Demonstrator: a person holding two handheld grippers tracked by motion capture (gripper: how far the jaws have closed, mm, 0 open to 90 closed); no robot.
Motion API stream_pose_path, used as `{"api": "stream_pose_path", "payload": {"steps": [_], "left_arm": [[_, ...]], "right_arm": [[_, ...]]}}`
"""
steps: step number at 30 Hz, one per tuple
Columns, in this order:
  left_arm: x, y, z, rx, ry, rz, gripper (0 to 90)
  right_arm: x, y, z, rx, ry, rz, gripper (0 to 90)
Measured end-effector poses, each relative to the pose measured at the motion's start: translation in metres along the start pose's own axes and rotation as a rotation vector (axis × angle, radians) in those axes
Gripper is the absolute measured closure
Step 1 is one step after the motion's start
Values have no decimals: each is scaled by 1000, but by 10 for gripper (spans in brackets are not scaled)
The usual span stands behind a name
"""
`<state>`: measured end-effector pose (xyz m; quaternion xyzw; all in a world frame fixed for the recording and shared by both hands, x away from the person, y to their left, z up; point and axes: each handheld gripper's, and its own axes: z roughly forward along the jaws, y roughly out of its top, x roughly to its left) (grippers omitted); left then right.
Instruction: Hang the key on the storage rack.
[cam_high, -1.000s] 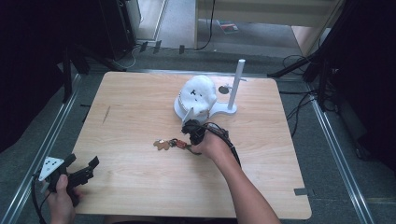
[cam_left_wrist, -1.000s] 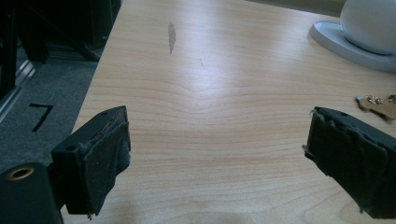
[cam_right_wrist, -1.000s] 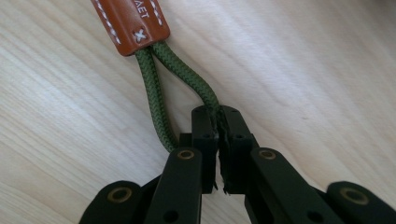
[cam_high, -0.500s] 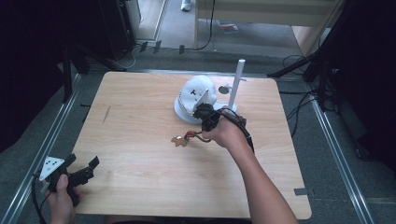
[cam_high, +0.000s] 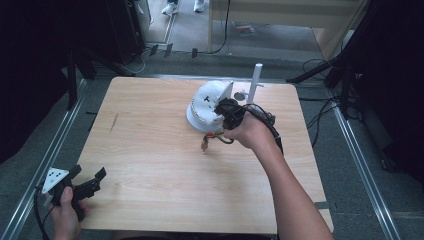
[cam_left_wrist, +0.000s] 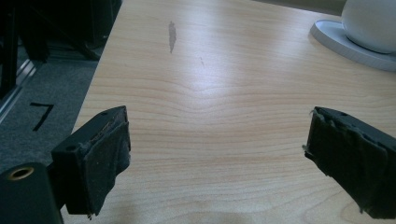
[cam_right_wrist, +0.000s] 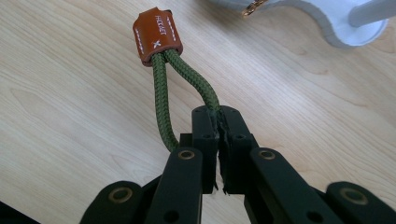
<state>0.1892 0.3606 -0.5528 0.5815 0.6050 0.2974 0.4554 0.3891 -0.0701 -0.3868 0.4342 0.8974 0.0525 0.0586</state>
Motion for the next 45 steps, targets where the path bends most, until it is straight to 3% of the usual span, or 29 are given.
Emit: {"api": "stream_pose_path", "payload": {"steps": [12, 25, 45], "left_arm": [[0, 0, 0, -3, 0, -1, 72], [0, 0, 0, -2, 0, -1, 72], [0, 0, 0, -3, 2, -2, 72]], "right_arm": [[-9, 0, -31, -20, -10, 22, 878], [-40, -14, -63, -54, -32, 59, 878], [-90, -32, -85, -89, -49, 162, 877]]}}
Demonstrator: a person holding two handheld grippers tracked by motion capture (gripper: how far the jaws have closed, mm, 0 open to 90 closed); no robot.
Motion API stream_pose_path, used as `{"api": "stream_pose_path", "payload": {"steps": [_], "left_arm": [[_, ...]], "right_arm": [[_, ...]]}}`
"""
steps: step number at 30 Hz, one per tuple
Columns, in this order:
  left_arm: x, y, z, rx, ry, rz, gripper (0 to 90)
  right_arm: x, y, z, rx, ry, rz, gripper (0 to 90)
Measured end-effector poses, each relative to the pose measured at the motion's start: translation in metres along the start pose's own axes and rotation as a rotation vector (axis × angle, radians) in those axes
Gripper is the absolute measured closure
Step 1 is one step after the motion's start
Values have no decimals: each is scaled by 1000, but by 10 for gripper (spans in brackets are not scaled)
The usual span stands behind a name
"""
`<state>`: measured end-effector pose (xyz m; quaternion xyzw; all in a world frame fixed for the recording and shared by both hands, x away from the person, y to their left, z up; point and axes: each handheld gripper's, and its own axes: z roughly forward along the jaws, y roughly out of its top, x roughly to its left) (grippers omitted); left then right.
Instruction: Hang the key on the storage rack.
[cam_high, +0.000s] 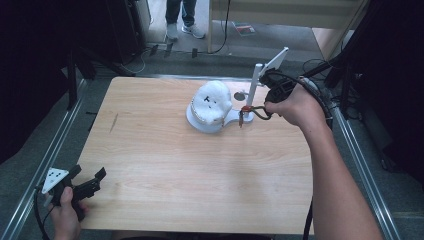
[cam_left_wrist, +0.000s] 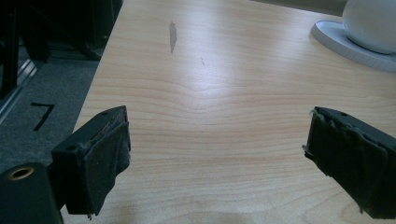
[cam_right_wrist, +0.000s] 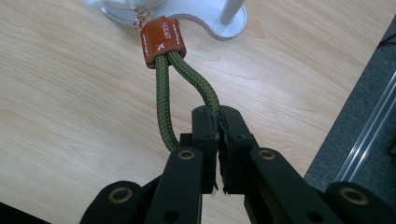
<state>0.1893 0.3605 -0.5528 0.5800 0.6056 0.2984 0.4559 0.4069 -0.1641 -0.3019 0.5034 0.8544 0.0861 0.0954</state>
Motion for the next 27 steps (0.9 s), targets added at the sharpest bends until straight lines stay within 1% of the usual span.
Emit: {"api": "stream_pose_path", "payload": {"steps": [4, 8, 16, 23, 27], "left_arm": [[0, 0, 0, 1, 2, 0, 72], [0, 0, 0, 1, 1, -2, 72], [1, 0, 0, 0, -3, -6, 72], [1, 0, 0, -1, -3, -8, 72], [1, 0, 0, -1, -3, -9, 72]], "right_arm": [[-7, 2, -2, -9, 8, 17, 878], [-14, 6, -2, -19, 14, 21, 878], [-21, 15, -3, -25, 16, 43, 878], [-28, 25, -7, -33, 1, 51, 878], [-34, 30, -11, -44, -7, 65, 878]]}}
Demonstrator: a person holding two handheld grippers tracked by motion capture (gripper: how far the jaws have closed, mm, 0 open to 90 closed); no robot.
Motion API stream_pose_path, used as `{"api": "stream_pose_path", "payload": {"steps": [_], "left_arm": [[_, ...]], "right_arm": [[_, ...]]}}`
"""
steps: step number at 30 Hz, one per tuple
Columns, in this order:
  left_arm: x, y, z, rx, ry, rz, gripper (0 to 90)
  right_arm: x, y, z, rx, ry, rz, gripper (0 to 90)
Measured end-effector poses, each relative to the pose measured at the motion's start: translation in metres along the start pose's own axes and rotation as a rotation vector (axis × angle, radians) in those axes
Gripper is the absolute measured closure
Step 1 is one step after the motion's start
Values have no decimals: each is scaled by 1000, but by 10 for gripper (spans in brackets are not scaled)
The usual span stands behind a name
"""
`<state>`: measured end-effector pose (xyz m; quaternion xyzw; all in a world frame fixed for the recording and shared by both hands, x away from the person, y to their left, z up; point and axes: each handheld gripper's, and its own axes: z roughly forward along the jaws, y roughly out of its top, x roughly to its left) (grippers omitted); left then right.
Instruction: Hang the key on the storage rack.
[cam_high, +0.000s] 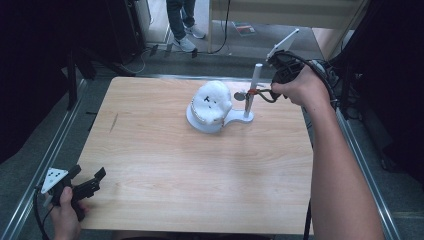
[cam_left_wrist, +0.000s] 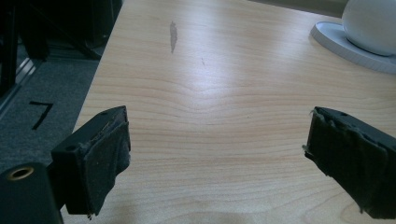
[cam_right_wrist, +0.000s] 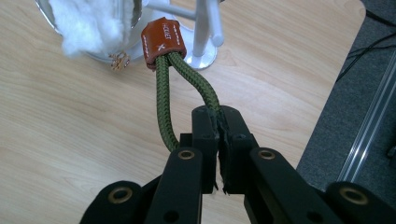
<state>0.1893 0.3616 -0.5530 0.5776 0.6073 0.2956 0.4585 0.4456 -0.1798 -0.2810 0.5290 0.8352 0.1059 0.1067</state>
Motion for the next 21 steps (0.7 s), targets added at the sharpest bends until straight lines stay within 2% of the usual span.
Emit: {"api": "stream_pose_path", "payload": {"steps": [6, 13, 21], "left_arm": [[0, 0, 0, -2, 0, -2, 72], [0, 0, 0, 0, 2, -4, 72], [0, 0, 0, 0, 3, -5, 72]], "right_arm": [[-10, 7, -4, -18, -2, 20, 878], [-18, 13, -1, -16, 3, 33, 878], [-18, 20, 10, -8, 15, 26, 878]]}}
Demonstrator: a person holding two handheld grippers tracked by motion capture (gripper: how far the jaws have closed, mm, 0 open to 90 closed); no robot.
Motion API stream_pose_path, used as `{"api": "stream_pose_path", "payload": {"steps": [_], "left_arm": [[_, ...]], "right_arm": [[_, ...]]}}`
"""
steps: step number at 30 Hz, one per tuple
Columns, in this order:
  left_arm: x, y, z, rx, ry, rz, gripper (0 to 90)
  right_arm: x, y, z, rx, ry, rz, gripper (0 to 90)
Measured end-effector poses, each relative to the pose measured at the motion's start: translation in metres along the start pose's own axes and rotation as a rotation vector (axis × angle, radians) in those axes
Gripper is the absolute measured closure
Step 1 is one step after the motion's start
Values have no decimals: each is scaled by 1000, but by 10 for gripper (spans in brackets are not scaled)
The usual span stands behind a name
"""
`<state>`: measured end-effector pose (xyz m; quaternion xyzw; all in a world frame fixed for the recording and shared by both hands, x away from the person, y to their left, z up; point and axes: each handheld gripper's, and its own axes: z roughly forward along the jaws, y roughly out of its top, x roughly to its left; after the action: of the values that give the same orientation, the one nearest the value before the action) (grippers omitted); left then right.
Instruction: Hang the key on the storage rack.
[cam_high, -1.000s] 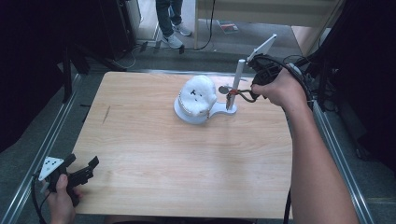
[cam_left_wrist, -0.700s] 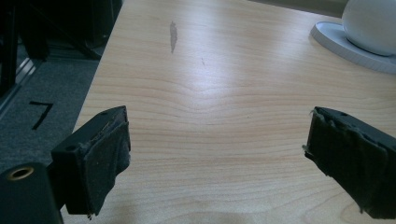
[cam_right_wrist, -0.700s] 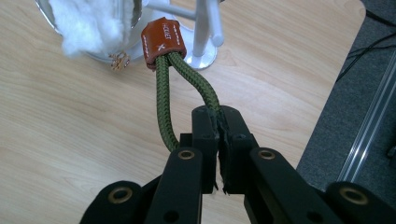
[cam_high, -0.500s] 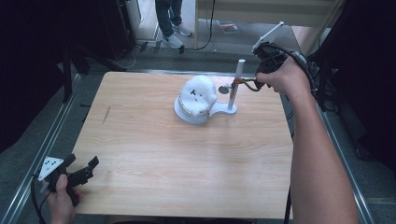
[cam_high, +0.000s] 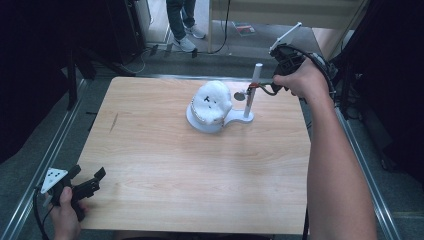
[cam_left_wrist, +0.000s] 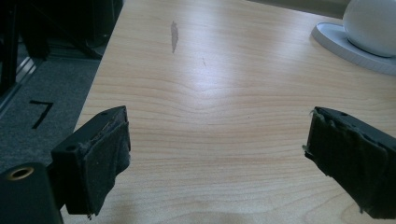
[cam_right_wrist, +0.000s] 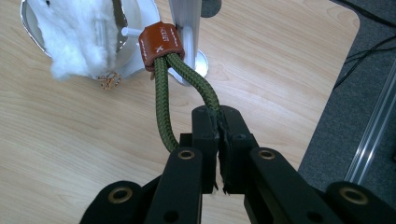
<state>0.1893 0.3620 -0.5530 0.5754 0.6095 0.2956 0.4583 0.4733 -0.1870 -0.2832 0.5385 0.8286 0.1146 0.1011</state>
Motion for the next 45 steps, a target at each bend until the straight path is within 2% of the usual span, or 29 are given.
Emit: {"api": "stream_pose_path", "payload": {"steps": [10, 22, 26, 29, 38, 45], "left_arm": [[1, 0, 0, -4, -1, -8, 72], [1, 0, 0, -4, -4, -9, 72], [1, 0, 0, -4, -4, -9, 72], [1, 0, 0, -4, -3, -9, 72], [1, 0, 0, -4, -3, -6, 72], [1, 0, 0, -6, -4, -8, 72]], "right_arm": [[-1, 10, 11, -1, 2, -21, 877], [-1, 16, 22, 7, 17, -9, 869], [-2, 16, 23, 9, 15, 4, 807], [-2, 16, 22, 0, -7, 14, 761], [-3, 14, 15, -21, 9, 40, 691], [-2, 15, 14, -37, -15, 27, 704]]}}
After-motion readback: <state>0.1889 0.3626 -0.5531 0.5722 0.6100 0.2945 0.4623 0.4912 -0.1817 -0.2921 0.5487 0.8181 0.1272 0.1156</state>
